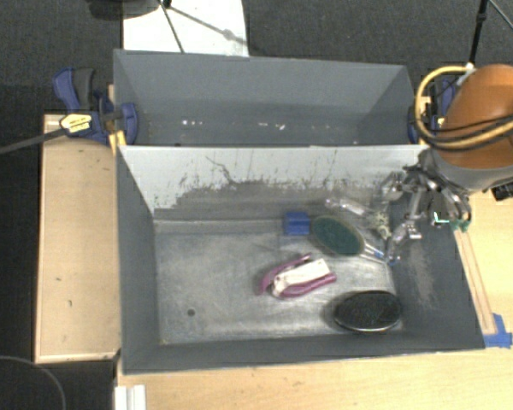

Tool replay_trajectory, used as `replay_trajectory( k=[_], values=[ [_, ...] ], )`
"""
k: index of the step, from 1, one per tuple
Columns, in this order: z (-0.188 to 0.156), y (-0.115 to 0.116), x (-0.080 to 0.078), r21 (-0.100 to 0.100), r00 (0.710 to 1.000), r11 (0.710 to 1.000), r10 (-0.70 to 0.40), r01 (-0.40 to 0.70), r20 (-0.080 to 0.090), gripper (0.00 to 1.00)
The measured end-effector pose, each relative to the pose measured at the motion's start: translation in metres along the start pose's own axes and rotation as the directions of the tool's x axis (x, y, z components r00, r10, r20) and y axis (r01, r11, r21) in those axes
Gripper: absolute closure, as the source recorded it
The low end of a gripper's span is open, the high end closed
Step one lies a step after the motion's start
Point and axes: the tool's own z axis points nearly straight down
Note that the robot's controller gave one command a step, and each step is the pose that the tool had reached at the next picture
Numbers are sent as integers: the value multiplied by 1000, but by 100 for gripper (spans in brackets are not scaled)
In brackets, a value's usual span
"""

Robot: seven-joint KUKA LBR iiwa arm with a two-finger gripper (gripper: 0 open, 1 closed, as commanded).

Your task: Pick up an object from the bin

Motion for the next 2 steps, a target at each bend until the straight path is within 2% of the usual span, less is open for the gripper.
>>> replay_trajectory(
  k=[1,2],
  values=[
    [95,51,10,3,984,984,-176,176,11,0],
    [92,50,8,5,984,984,-178,178,17,100]
  ],
)
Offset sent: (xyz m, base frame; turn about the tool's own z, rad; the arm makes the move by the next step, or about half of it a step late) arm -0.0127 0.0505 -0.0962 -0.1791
